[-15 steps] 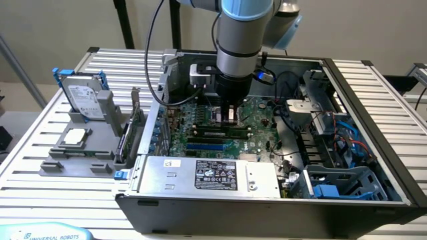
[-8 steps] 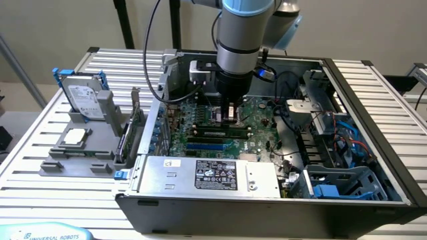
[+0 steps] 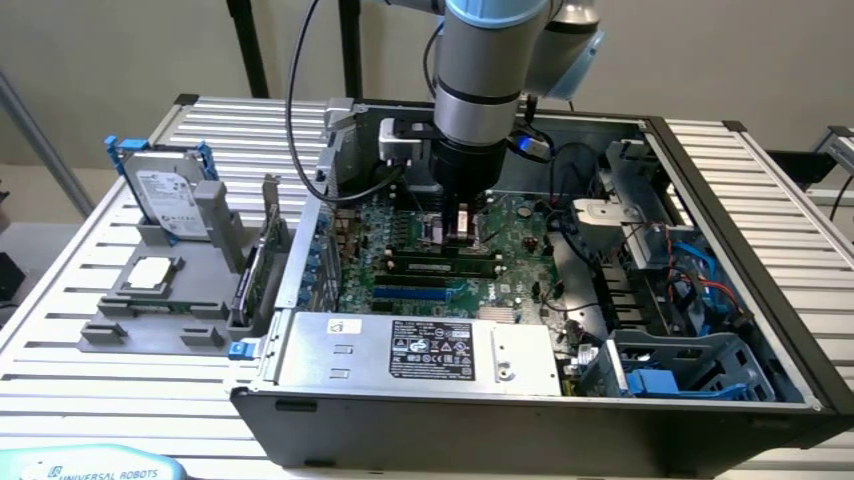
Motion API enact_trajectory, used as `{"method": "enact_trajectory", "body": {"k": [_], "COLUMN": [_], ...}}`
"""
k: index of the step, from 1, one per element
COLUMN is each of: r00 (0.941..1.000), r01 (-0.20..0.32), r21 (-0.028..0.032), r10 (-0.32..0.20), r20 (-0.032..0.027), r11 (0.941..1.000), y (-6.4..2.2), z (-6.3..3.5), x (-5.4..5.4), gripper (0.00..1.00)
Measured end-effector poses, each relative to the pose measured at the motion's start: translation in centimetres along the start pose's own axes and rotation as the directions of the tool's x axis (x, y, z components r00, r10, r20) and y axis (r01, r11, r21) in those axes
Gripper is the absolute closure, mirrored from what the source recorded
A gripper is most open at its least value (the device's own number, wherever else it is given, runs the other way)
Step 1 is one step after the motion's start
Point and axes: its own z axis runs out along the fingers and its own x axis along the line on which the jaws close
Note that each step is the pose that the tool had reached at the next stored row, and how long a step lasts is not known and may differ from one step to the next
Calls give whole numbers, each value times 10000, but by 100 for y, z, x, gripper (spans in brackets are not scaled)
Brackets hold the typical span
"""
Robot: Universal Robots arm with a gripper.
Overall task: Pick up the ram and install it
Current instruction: 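Press down the ram until it locks into place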
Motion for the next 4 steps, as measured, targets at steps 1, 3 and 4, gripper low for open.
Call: {"method": "enact_trajectory", "body": {"k": [1,3,4], "r00": [10000,10000,10000], "r01": [1,0,0], "r21": [0,0,0], "r10": [-1,0,0], "r20": [0,0,-1], "r11": [10000,10000,10000], "y": [0,0,0], "z": [0,0,0], "x": [0,0,0], "gripper": [89,89,89]}}
